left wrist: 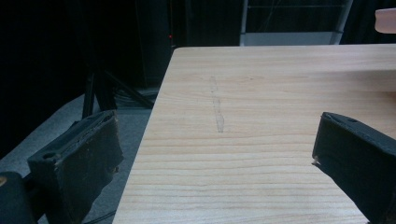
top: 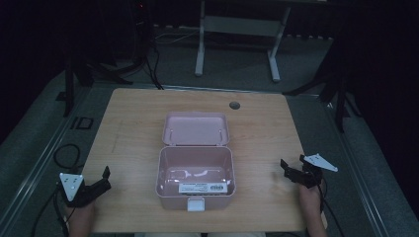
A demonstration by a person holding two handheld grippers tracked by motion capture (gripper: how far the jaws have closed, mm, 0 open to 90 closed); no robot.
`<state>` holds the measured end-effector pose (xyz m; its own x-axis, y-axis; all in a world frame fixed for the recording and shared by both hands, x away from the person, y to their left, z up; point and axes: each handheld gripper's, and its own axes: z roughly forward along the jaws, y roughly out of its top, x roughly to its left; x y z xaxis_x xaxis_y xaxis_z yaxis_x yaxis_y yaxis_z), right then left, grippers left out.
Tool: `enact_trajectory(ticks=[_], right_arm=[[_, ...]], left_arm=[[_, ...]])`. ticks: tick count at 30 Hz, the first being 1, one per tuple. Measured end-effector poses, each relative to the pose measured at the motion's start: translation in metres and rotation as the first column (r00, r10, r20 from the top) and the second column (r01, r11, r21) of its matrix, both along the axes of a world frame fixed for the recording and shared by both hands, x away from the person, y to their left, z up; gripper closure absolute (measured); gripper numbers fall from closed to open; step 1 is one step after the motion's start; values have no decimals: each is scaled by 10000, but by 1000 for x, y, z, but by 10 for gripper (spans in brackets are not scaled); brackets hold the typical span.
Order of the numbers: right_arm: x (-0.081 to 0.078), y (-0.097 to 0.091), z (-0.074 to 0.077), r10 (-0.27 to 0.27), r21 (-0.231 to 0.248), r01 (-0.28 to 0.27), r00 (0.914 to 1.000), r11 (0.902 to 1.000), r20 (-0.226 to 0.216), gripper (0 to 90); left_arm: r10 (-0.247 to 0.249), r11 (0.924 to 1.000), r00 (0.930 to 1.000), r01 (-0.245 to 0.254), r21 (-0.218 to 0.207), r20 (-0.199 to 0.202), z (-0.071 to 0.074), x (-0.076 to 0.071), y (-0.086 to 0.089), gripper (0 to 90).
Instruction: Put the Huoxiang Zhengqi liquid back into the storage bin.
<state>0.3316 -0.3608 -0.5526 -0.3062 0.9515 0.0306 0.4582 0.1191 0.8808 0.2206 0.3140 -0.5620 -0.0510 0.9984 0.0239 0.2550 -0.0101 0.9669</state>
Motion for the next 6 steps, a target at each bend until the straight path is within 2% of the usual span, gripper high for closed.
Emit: enact_trajectory(ticks=[6], right_arm=[[0,0,0,-32,52,33,10000,10000,-27,133]], left_arm=[[1,10000,10000,-1,14,-3,0,0,0,13]])
